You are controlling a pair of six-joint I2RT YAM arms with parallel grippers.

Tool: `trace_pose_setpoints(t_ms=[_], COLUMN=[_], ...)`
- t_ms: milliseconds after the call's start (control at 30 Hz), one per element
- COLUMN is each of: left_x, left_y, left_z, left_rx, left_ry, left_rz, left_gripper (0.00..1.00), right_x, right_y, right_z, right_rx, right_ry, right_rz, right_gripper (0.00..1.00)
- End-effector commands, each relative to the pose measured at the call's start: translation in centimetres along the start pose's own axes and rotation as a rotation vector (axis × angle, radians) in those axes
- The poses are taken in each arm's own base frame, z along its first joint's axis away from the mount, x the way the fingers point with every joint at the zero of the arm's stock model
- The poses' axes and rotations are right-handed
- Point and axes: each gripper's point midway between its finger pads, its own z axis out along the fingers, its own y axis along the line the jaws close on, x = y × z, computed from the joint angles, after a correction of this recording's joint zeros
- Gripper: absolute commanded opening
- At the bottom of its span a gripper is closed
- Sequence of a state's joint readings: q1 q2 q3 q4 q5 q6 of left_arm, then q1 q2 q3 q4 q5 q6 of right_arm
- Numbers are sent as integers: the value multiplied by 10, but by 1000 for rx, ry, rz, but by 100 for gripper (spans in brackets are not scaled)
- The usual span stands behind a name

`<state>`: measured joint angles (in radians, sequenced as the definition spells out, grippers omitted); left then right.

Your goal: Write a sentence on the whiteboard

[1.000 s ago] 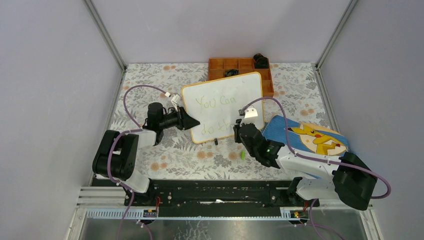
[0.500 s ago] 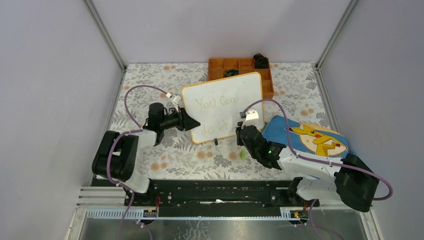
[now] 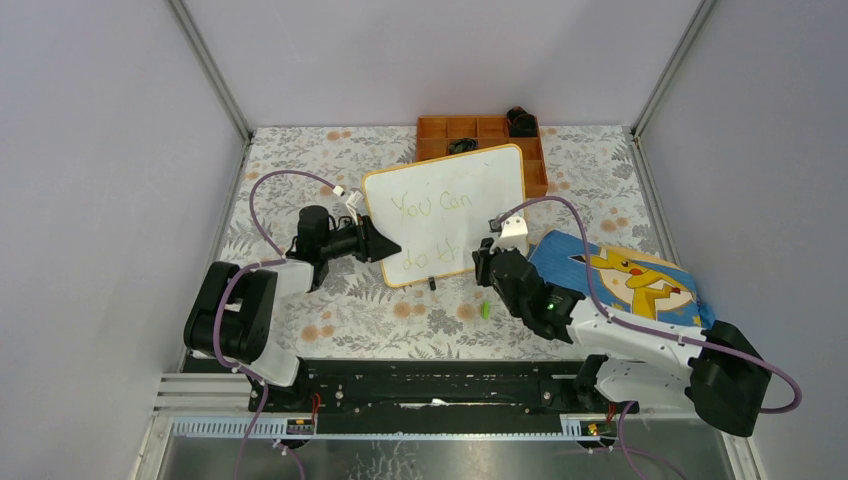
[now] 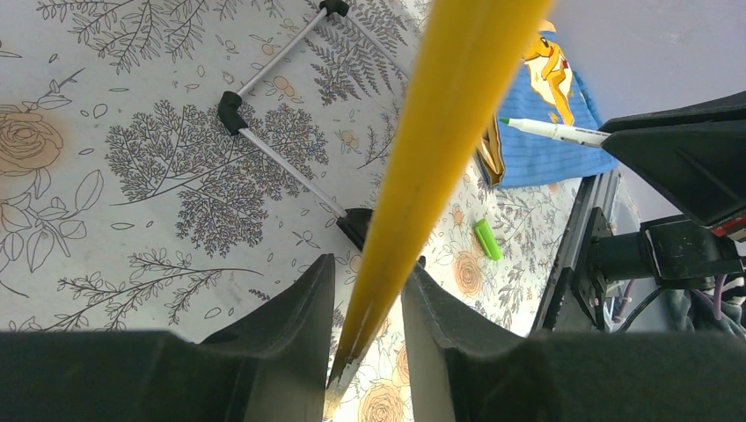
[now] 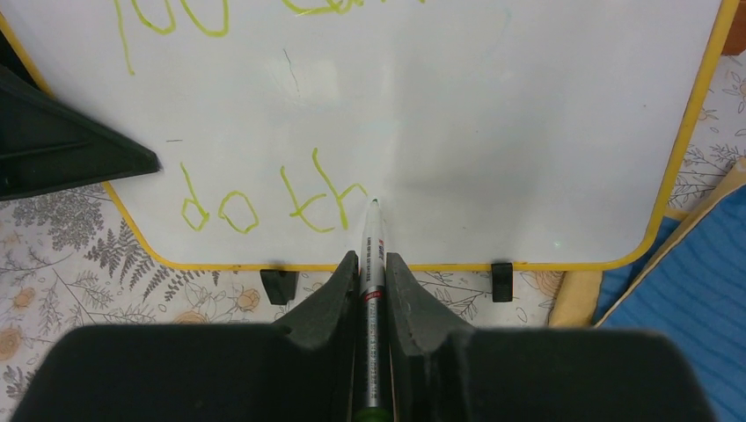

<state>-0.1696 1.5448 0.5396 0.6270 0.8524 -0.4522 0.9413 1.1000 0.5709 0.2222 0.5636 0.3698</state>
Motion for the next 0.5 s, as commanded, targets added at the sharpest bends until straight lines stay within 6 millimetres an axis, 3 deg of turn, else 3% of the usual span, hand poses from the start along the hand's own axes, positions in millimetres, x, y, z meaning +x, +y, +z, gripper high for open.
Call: trace_pose_setpoints(t_ms=[0,467], left_x=[-13,-11], left_y=[-4,-3], left_z=[1,3], left_rx=[-1,-6], left_ry=[-23,-12], left_rz=[62,67], left_gripper=[39,40], right_x=[-16,-17], right_y=[11,18], right_z=[6,14], right_rx=[-25,-30], right_ry=[-36,-45], right_rz=[35,55], right_gripper=[0,0])
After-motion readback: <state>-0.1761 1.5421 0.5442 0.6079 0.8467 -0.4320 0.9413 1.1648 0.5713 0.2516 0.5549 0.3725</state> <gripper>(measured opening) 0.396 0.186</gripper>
